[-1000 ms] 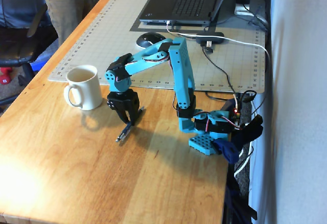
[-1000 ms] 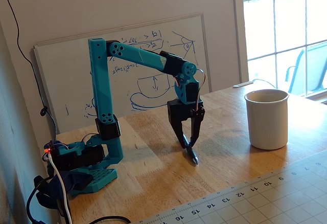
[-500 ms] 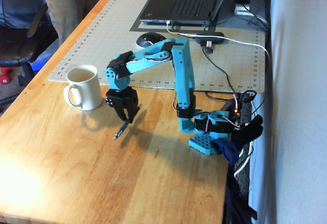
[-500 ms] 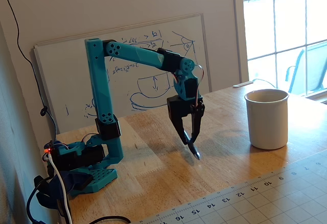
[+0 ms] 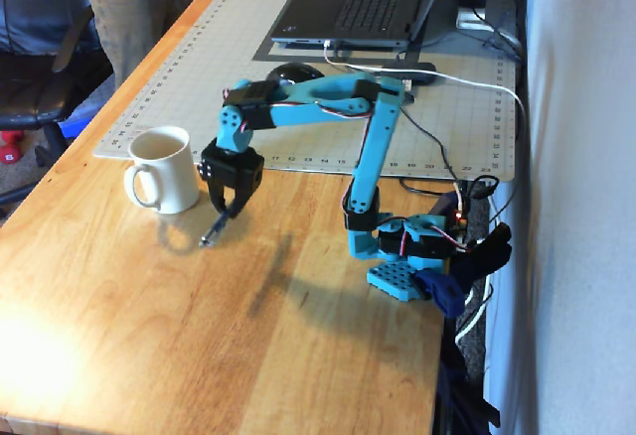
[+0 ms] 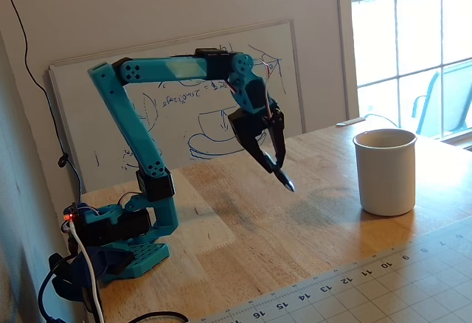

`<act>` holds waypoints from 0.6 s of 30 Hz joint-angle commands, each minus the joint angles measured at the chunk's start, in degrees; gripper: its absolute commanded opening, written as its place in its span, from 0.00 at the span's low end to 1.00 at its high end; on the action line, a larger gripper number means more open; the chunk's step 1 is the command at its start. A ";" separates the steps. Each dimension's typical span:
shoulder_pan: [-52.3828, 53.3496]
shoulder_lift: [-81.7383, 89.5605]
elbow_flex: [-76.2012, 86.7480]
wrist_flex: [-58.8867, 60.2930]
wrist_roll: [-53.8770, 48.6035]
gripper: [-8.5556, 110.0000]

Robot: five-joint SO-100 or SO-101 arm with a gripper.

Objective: Grasp a pen and put it in a mug.

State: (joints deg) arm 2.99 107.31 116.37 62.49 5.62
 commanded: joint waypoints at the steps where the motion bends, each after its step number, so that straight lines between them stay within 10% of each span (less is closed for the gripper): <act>1: -1.32 6.94 -0.62 -4.13 5.98 0.08; 18: -0.97 7.65 -0.53 -55.46 50.36 0.08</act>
State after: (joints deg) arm -0.79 111.62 116.37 18.11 52.12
